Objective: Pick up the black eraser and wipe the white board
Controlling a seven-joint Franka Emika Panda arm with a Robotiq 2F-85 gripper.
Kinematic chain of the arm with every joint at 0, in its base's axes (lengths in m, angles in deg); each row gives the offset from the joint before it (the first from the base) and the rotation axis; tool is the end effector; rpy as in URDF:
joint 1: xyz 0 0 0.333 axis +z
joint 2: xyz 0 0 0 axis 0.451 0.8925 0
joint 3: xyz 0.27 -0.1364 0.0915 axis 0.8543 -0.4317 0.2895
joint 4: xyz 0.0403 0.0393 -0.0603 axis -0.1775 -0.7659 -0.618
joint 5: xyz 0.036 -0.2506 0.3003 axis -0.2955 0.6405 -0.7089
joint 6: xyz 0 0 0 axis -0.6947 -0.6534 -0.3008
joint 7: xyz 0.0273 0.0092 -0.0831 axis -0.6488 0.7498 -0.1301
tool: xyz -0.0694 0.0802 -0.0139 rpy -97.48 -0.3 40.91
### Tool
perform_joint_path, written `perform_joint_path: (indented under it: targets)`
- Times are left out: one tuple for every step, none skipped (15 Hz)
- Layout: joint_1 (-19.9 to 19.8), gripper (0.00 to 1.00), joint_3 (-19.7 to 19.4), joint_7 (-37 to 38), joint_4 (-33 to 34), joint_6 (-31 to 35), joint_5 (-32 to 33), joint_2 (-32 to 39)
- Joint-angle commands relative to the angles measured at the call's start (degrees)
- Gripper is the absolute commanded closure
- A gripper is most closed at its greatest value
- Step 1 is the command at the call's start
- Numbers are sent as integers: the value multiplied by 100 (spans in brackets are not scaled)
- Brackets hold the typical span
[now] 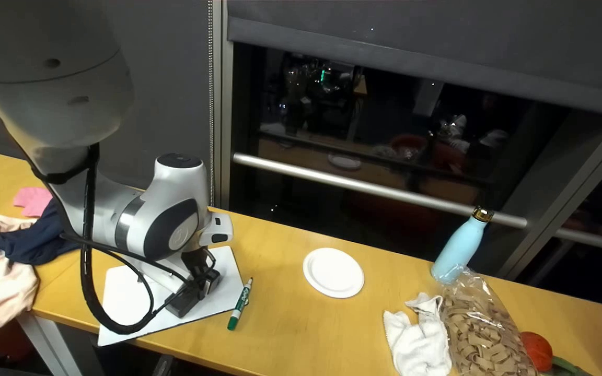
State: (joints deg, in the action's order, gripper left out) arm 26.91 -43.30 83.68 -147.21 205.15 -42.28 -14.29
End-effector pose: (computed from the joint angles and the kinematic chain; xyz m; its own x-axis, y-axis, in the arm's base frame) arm 0.5925 -0.0381 -0.0219 0.9473 -0.3184 0.0348 -0.3188 -0.9478 0.0076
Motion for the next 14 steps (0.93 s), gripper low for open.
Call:
perform_joint_path:
  targets:
    - [179,69,-6,93,81,-14,-49,124]
    - [184,69,-1,83,96,-14,-49,134]
    - [182,69,-10,83,137,-26,-52,159]
    - [152,69,-14,81,193,-81,-61,184]
    - [133,69,-30,83,216,-89,-64,198]
    - [117,69,-48,85,232,-88,-62,213]
    - [103,69,-70,88,228,-84,-59,210]
    - [82,69,-85,89,224,-76,-59,199]
    - [59,69,-92,92,222,-76,-62,182]
    - [47,69,-102,103,220,-85,-66,156]
    - [36,69,-104,103,220,-94,-66,141]
    - [19,69,-92,100,208,-114,-73,100]
    - [6,69,-82,96,171,-91,-77,53]
    - [-27,69,-59,76,143,-82,-80,13]
